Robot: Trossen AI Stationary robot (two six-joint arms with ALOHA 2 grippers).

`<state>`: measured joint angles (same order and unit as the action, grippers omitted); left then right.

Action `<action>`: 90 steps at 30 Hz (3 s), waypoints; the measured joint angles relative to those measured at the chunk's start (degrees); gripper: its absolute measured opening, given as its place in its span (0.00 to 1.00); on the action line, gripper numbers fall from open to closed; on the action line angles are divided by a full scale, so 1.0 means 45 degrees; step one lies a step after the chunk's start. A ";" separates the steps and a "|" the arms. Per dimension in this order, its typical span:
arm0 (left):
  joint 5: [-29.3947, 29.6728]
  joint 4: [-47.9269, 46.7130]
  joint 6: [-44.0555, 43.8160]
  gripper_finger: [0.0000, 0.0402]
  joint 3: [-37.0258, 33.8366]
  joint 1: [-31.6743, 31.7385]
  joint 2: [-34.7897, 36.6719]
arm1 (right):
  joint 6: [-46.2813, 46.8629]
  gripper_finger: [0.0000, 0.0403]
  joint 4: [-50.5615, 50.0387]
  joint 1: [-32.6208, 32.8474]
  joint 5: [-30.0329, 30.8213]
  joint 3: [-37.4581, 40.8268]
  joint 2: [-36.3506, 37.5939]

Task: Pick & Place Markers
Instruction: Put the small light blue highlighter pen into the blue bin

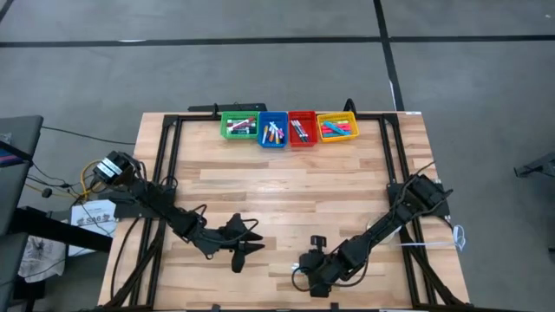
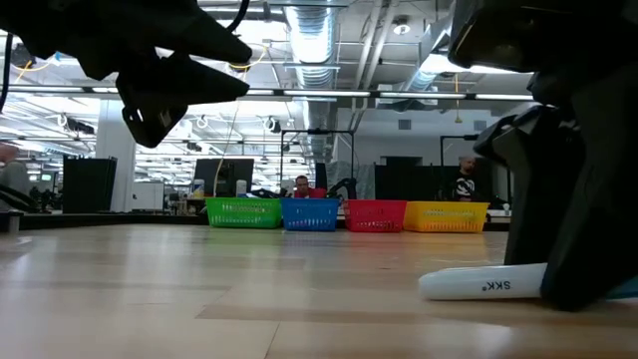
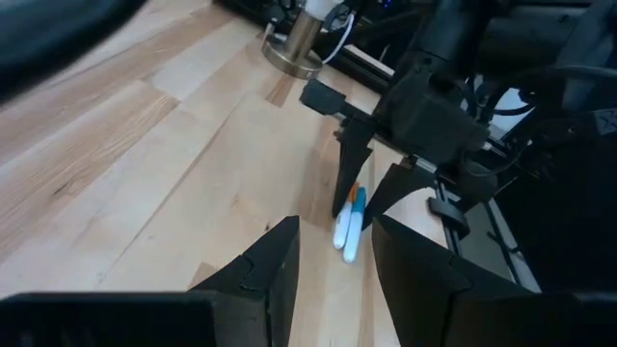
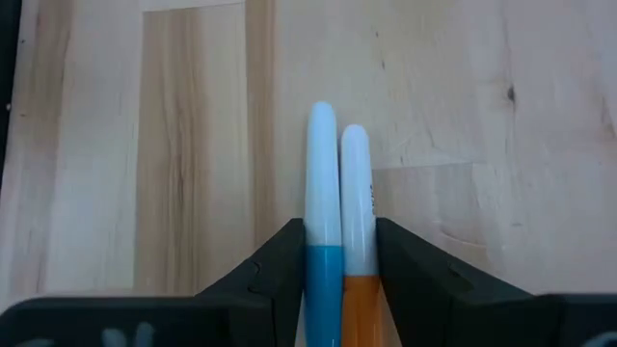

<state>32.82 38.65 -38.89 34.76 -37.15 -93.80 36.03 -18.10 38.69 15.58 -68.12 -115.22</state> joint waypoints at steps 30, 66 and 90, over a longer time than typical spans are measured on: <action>-0.0005 -0.0012 0.0005 0.33 0.0000 0.0000 0.0000 | -0.0096 0.27 -0.1231 -0.0121 -0.0187 -0.0801 -0.0035; -0.0228 -0.0010 -0.0087 0.33 0.0000 -0.0010 0.0000 | -0.1361 0.25 -0.2566 -0.1175 -0.1111 -0.1642 0.0024; -0.0249 -0.0064 -0.0087 0.33 0.0000 -0.0015 0.0000 | -0.6924 0.25 -0.3469 -0.1466 -0.1484 -0.2323 0.0049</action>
<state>31.70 38.37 -39.29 34.76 -37.21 -93.80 4.87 -33.71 32.10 8.90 -78.57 -115.00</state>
